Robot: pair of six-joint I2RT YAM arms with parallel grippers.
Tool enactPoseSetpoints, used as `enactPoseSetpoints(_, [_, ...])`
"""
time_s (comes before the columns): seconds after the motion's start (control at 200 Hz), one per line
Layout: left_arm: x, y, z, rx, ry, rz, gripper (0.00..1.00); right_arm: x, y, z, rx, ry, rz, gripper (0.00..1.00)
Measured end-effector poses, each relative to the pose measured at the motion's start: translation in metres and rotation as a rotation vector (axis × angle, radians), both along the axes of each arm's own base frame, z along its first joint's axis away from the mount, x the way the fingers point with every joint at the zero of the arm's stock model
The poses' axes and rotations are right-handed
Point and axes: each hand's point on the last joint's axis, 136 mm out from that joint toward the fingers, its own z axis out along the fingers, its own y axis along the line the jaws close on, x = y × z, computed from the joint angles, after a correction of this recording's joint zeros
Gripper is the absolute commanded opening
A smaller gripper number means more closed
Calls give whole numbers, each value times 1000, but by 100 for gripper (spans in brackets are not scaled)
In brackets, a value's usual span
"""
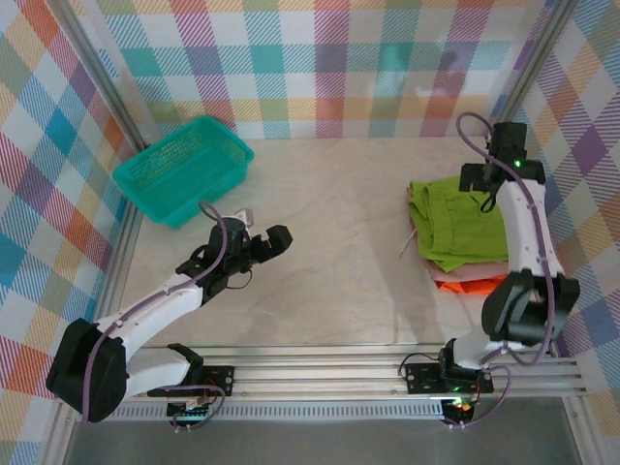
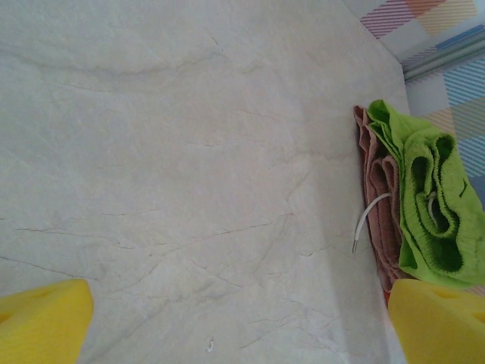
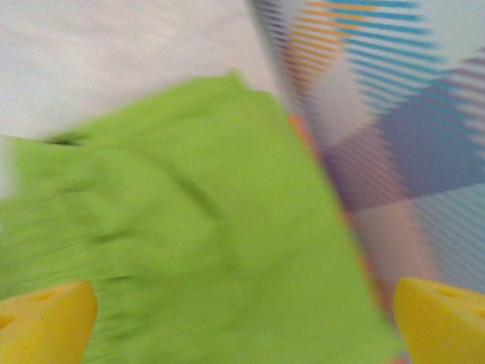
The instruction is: Fold and stack the shorts
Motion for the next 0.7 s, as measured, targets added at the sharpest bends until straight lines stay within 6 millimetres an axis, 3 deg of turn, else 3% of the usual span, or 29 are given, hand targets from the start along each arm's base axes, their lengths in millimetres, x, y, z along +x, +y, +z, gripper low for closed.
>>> enactPoseSetpoints(0.145, [-2, 1, -3, 10, 16, 2, 100, -21, 61, -9, 362, -121, 83, 100])
enactPoseSetpoints(0.31, [-3, 3, -2, 19, 21, 7, 100, -21, 101, -69, 671, -27, 88, 100])
enactPoseSetpoints(0.42, [-4, 5, 2, 20, 11, 12, 100, -28, 108, -110, 775, 61, 26, 100])
enactPoseSetpoints(0.535, [-5, 8, 4, 25, 6, 21, 100, -40, 98, -145, 870, 98, -80, 99])
enactPoseSetpoints(0.615, [-5, 10, 5, 29, 4, 27, 100, -45, 90, -158, 930, 98, -134, 100])
enactPoseSetpoints(0.7, [-6, 14, 4, 50, 2, 36, 100, -43, 89, -155, 982, 80, -145, 99])
